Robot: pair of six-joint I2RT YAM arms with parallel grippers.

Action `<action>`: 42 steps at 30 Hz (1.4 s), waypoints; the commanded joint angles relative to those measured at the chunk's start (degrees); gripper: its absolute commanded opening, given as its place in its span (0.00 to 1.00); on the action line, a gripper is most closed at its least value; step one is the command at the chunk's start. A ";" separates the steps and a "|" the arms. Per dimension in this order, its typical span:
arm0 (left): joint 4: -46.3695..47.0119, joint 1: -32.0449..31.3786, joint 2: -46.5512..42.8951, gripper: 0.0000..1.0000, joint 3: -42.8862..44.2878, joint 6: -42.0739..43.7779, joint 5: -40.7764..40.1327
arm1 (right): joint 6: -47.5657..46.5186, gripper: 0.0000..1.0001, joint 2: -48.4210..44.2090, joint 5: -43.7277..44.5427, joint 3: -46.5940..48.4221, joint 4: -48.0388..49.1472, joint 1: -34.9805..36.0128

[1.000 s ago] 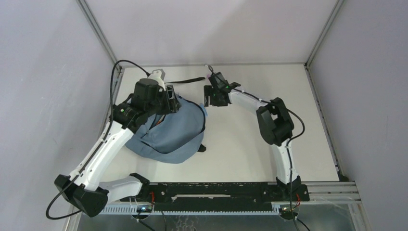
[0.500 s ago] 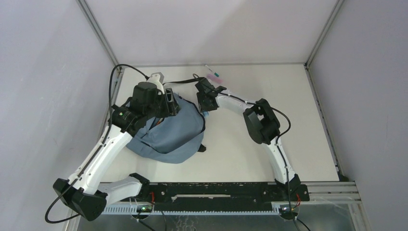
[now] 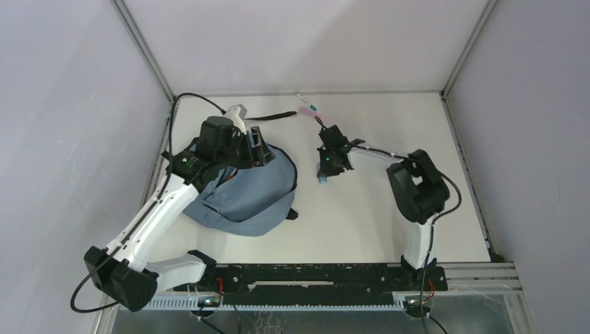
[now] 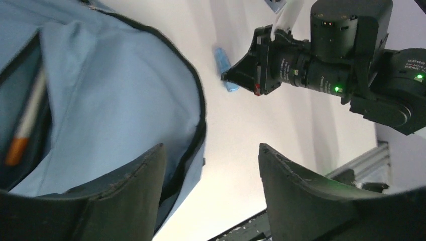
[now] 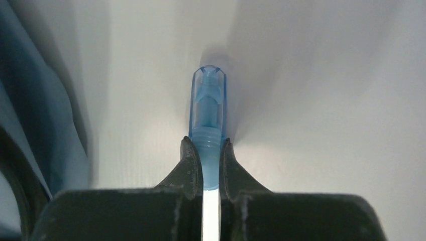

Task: Pack the student bag
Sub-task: Pick up the stationery from the center of the board.

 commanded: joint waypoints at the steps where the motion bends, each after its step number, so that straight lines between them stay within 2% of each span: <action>1: 7.52 0.26 2.35 0.74 -1.96 -2.42 10.52 | 1.30 0.00 -10.94 -8.58 -7.89 4.80 -1.08; 8: 15.39 0.26 6.41 0.78 -5.58 -9.12 18.77 | 2.21 0.00 -24.05 -11.89 -17.26 12.76 1.03; 12: 19.80 0.26 8.12 0.83 -8.17 -11.95 21.12 | 3.08 0.00 -27.49 -13.50 -18.64 16.79 2.95; 16: 22.35 0.26 9.74 0.82 -9.79 -14.04 21.54 | 3.09 0.00 -28.97 -15.10 -18.63 20.24 5.34; 22: 24.36 0.26 11.37 0.72 -10.77 -15.76 20.91 | 4.21 0.00 -29.59 -16.18 -18.62 24.31 8.03; 29: 26.43 0.26 13.55 0.59 -11.93 -17.48 20.69 | 4.37 0.00 -30.34 -16.09 -18.62 23.89 9.66; 35: 29.33 0.26 14.14 0.39 -13.62 -20.01 20.81 | 3.90 0.00 -31.05 -16.21 -18.62 23.84 9.92; 40: 29.56 0.26 14.42 0.36 -13.65 -20.41 20.89 | 3.90 0.00 -31.25 -16.77 -18.62 24.10 10.17; 42: 29.86 0.26 14.30 0.31 -13.59 -20.78 20.93 | 3.90 0.00 -31.25 -16.75 -18.62 24.11 10.33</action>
